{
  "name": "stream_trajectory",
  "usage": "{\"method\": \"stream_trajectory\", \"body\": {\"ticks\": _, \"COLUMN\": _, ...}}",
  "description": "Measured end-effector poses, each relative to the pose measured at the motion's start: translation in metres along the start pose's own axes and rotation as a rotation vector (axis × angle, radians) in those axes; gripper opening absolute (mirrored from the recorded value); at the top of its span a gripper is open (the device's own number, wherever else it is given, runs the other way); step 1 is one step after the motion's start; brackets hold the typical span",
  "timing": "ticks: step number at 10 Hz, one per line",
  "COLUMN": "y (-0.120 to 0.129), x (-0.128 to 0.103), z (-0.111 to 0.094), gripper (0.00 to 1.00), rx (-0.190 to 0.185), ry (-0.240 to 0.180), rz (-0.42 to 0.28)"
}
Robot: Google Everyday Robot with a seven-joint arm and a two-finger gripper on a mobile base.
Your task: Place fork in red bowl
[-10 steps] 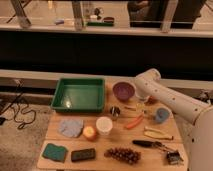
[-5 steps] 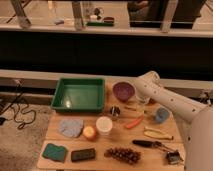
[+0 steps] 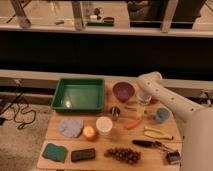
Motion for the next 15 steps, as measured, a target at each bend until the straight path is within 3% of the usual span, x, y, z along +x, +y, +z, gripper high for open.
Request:
{"method": "stream_trajectory", "body": {"ticks": 5, "y": -0.0036, "x": -0.0092, "z": 0.0080, "gripper": 0.80, "rx": -0.022, "ry": -0.039, "rz": -0.039}}
{"method": "stream_trajectory", "body": {"ticks": 12, "y": -0.0062, "x": -0.0074, "z": 0.0095, "gripper": 0.79, "rx": -0.013, "ry": -0.046, "rz": -0.049}}
{"method": "stream_trajectory", "body": {"ticks": 15, "y": -0.0063, "x": -0.0061, "z": 0.0102, "gripper": 0.54, "rx": -0.012, "ry": -0.043, "rz": -0.052}}
